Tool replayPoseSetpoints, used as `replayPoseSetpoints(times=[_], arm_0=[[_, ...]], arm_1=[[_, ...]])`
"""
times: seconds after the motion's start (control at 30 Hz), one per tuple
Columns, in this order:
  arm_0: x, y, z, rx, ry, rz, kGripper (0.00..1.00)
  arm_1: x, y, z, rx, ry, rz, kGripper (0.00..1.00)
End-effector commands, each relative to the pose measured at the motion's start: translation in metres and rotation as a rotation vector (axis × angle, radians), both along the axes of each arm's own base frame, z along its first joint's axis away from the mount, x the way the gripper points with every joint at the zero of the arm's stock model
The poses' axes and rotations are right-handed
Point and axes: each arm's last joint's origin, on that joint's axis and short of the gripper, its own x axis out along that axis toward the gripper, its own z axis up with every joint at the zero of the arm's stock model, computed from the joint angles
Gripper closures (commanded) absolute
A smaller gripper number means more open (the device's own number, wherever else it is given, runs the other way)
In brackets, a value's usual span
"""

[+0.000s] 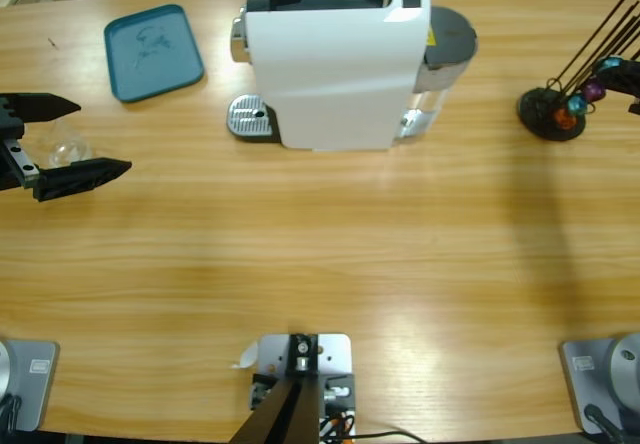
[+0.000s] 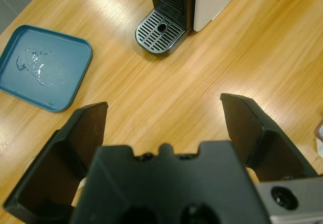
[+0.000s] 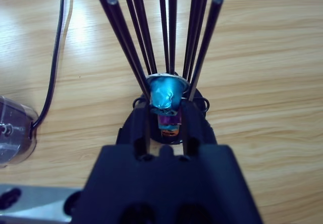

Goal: Pour coffee

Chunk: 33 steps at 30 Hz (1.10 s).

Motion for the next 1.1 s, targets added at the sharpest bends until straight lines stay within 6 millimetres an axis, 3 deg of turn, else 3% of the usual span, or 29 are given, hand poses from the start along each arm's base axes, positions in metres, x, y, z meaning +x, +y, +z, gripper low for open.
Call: replayPoseSetpoints(times=[0.03, 0.13, 0.6, 0.9, 1.1], arm_0=[[0.003, -0.005, -0.006, 0.020, 0.019, 0.008, 0.032], [0.003, -0.005, -0.006, 0.015, 0.022, 0.013, 0.032], [0.003, -0.006, -0.011, 0.022, 0.042, 0.017, 0.032], [0.007, -0.010, -0.014, 0.028, 0.051, 0.016, 0.032], [0.006, -0.011, -0.014, 0.027, 0.052, 0.011, 0.032]], arm_1=[[-0.002, -0.003, -0.013, -0.008, 0.046, -0.001, 0.911], [-0.004, -0.003, -0.012, -0.009, 0.033, -0.006, 0.997], [-0.019, -0.005, 0.010, 0.008, -0.066, -0.022, 1.000], [-0.028, -0.006, 0.066, 0.004, -0.165, -0.038, 1.000], [-0.053, -0.005, 0.101, 0.005, -0.221, -0.038, 1.000]])
